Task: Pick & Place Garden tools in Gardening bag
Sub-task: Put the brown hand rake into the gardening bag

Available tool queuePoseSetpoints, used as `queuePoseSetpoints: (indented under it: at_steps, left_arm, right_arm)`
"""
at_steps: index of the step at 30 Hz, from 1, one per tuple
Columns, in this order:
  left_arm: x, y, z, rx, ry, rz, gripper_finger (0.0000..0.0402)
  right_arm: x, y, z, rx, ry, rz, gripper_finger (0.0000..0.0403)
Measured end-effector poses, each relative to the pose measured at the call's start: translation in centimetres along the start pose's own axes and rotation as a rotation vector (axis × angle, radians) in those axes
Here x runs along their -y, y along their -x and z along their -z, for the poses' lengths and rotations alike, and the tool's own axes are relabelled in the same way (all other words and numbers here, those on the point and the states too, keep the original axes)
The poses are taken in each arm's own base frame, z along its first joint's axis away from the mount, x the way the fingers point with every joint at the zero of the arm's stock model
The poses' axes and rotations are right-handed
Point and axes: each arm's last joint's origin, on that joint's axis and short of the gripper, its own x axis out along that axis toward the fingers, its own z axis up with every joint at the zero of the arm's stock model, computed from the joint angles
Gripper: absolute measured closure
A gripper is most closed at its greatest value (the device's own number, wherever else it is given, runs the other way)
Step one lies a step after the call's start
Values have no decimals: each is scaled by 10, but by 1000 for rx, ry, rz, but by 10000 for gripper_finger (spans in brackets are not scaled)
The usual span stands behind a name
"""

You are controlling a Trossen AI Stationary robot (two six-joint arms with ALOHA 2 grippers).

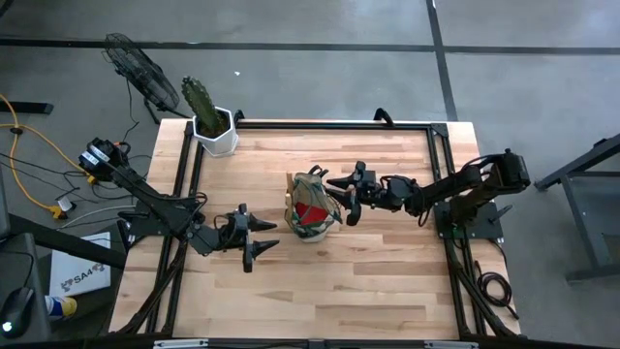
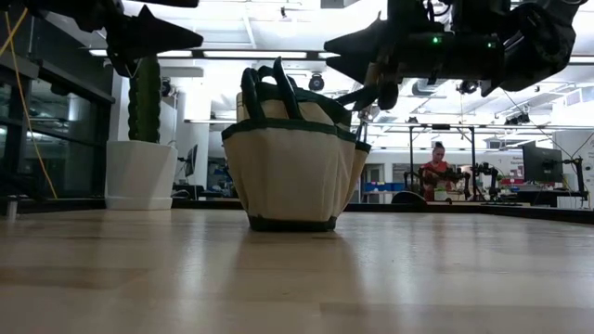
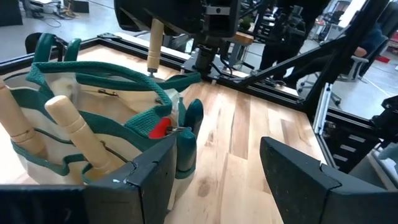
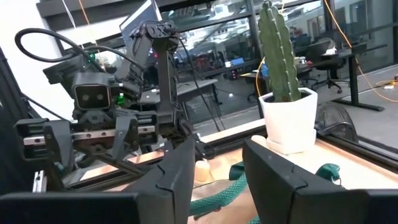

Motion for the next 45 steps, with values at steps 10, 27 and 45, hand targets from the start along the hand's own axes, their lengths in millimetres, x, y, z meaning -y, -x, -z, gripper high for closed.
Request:
queuePoseSetpoints:
  at_steps: [10,27,45]
  left_arm:
    - [0,0,0,-5,1,9,177]
    - [2,-8,12,-10,-13,-21,177]
    - [2,-8,12,-13,-19,-18,177]
  right_arm:
    - [6,-1,-2,-19,-23,-75,276]
    - [-12,-26,-23,-4,30,-221,276]
    - [-2,-39,9,21,25,-165,276]
